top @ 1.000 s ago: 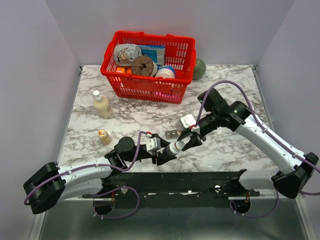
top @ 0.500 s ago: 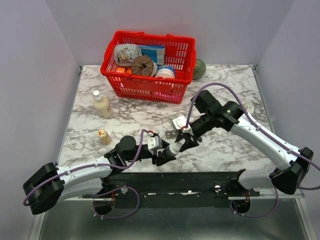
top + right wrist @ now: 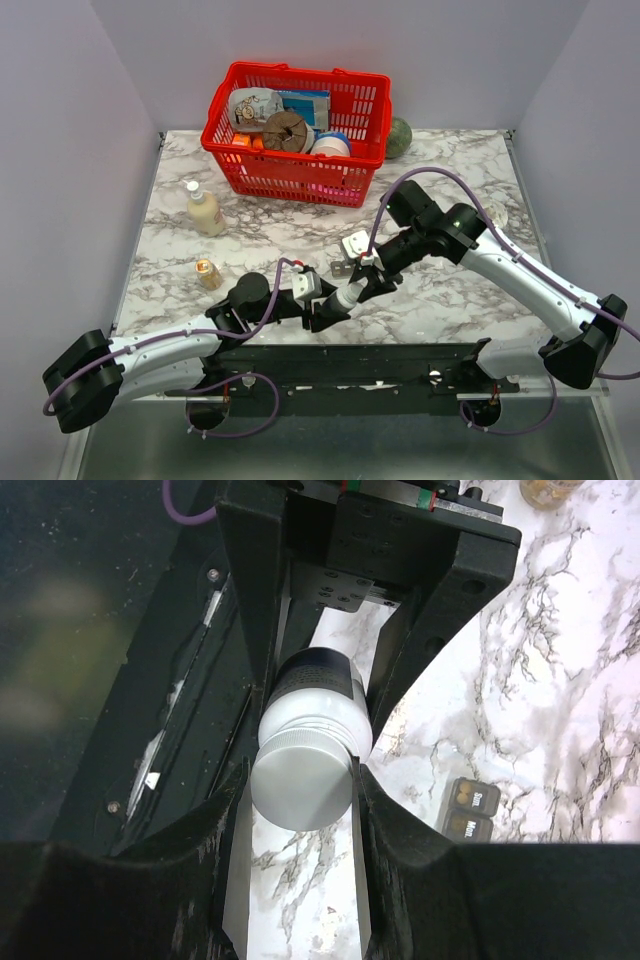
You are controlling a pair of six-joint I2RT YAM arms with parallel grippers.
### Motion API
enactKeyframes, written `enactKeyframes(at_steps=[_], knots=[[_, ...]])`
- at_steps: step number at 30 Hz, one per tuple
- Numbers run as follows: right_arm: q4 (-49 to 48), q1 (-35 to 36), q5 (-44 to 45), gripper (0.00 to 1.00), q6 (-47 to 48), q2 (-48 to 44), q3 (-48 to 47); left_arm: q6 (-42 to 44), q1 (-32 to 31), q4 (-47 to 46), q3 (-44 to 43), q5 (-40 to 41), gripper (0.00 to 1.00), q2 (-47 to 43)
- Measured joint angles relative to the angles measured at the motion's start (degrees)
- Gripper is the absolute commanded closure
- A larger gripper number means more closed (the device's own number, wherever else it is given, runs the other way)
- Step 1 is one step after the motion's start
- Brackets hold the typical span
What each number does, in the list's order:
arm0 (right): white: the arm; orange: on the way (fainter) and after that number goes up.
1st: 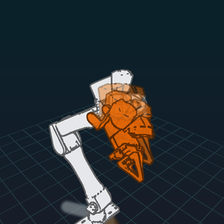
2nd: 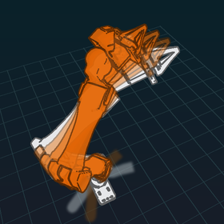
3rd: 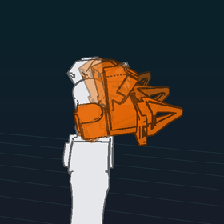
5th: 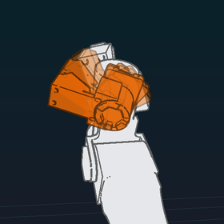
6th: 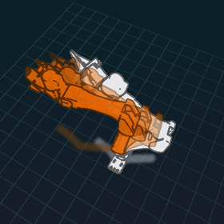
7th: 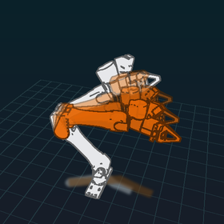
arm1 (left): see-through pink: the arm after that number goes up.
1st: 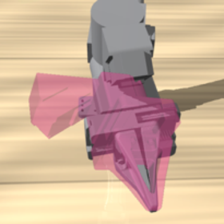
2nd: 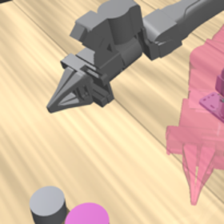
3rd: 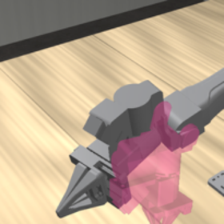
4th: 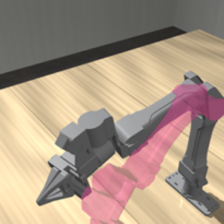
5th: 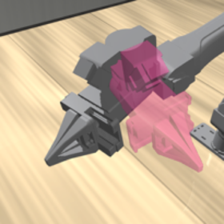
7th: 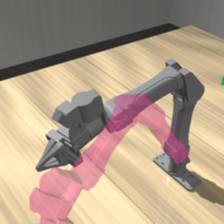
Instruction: Sort the pills into containers
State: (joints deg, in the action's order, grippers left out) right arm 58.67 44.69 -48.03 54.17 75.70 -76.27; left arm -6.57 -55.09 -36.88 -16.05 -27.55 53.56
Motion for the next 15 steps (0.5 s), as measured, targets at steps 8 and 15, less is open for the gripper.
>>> enactKeyframes(at_steps=[8, 15], knots=[[-0.13, 0.0, 0.81, 0.81, -1.14, 0.15, -0.33, -0.37, 0.04, -0.07, 0.0, 0.07, 1.0, 0.0], [0.2, 0.0, 0.83, 0.8, -1.75, 1.18, -0.96, -0.55, 0.26, 0.22, 0.0, 0.07, 1.0, 0.0]])
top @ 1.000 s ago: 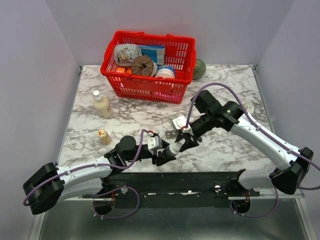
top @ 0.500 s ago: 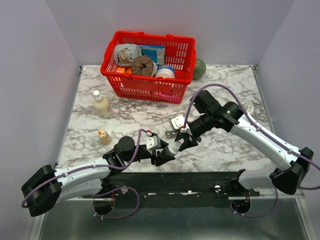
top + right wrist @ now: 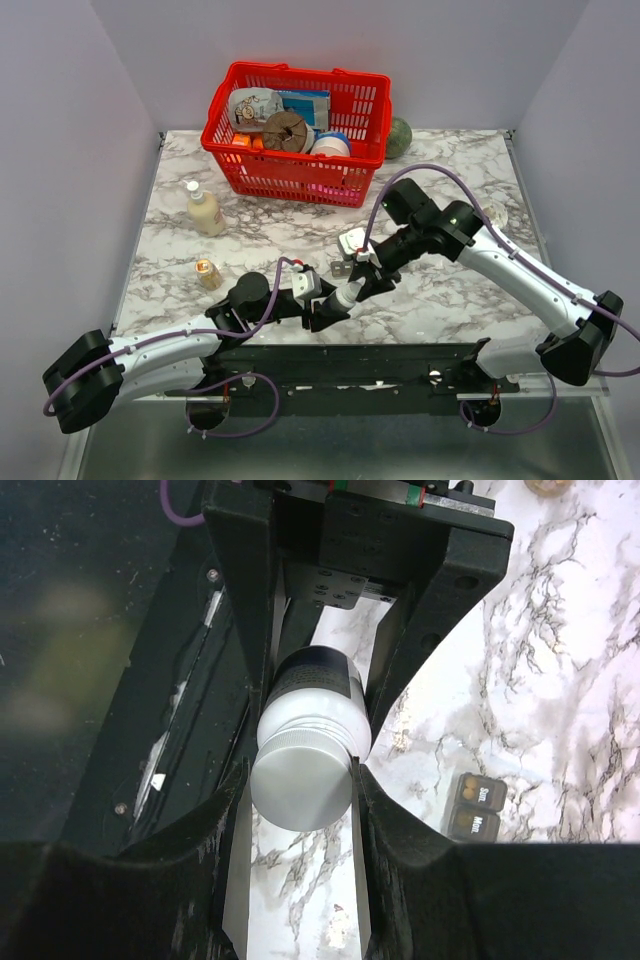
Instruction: Sort the pills into containers
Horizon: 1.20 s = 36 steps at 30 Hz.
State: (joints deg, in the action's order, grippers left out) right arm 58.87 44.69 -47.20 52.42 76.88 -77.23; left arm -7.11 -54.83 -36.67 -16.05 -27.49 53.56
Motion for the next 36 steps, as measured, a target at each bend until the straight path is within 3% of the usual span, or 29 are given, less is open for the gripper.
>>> enactKeyframes(at_steps=[18, 36], knots=[[-1.09, -0.13, 3.8, 0.8, -1.36, 1.42, -1.99, 0.02, -0.31, -0.44, 0.0, -1.73, 1.0, 0.0], [3.17, -0.15, -2.38, 0.8, 3.61, 1.27, -1.29, 1.09, -0.42, 0.37, 0.0, -1.51, 1.0, -0.72]])
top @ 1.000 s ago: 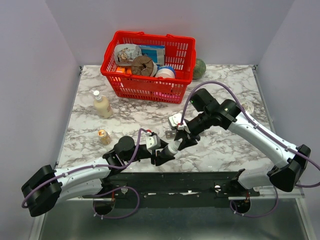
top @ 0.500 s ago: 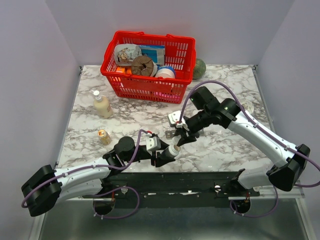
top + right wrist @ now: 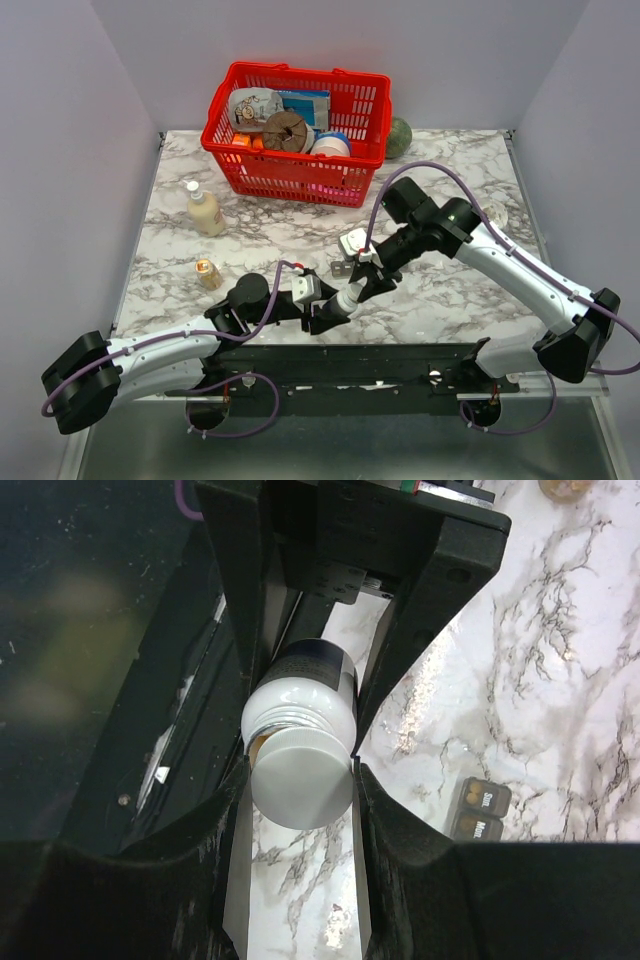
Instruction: Sort the pills into containers
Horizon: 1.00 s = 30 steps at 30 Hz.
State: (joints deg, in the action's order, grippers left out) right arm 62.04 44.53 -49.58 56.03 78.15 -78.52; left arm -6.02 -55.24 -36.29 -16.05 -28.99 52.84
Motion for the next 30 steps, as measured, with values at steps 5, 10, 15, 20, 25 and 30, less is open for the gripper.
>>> enactKeyframes(at_steps=[5, 10, 15, 20, 25, 30], knots=[[-0.55, 0.0, -0.07, 0.8, -0.31, -0.07, 0.68, 0.0, 0.0, 0.52, 0.0, 0.26, 1.0, -0.02], [-1.05, 0.02, -0.24, 0.8, -0.59, -0.11, 0.92, 0.0, 0.0, 0.98, 0.0, 1.46, 1.0, -0.11], [-1.51, 0.2, -0.31, 0.8, -0.81, -0.11, 1.18, -0.04, -0.02, 1.51, 0.0, 2.08, 1.0, -0.24], [-2.64, 0.31, -0.24, 0.8, -1.79, -0.11, 1.77, -0.48, -0.09, 2.19, 0.0, 2.67, 1.0, -0.33], [-3.65, 0.31, -0.24, 0.8, -2.56, -0.2, 1.77, -1.36, -0.28, 2.82, 0.0, 3.93, 1.0, -1.38], [-4.07, 0.31, -0.55, 0.79, -2.43, -0.37, 1.77, -2.23, -0.33, 3.54, 0.2, 4.52, 1.0, -2.67]])
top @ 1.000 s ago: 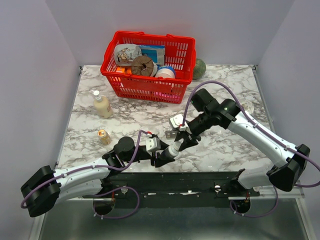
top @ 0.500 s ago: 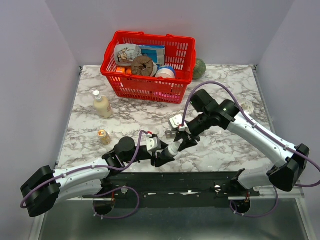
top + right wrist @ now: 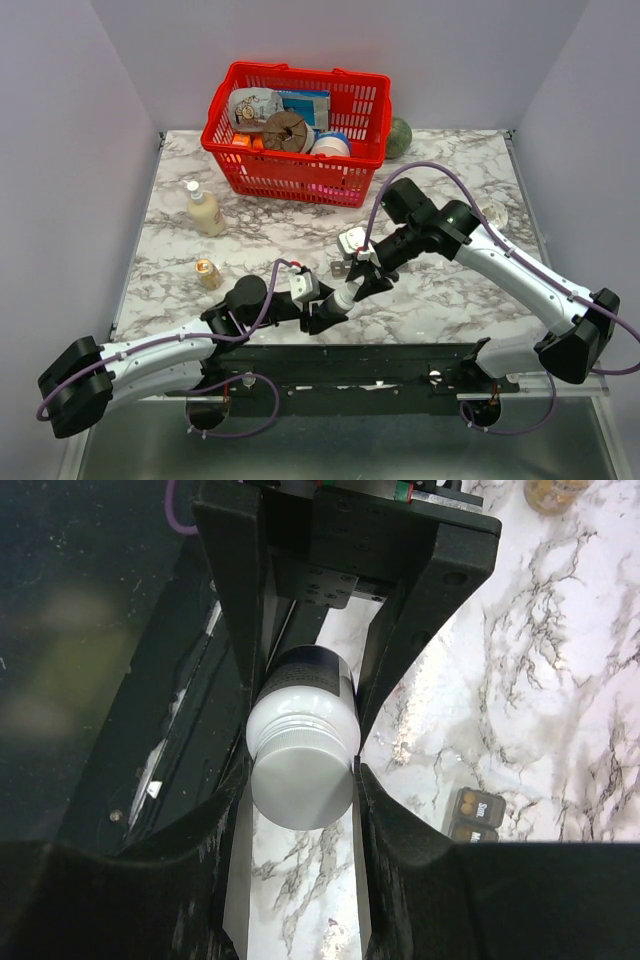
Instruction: Sort the pills into containers
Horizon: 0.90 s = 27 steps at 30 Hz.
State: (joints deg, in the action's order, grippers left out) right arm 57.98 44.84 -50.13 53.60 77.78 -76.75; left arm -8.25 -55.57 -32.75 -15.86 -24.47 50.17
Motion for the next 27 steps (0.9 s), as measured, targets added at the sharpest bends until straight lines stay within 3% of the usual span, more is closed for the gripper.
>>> enactKeyframes(at_steps=[27], knots=[[2.03, 0.0, -1.55, 0.75, 1.99, 0.48, -2.49, -1.4, -0.07, -1.25, 0.37, 0.15, 1.0, -1.22]])
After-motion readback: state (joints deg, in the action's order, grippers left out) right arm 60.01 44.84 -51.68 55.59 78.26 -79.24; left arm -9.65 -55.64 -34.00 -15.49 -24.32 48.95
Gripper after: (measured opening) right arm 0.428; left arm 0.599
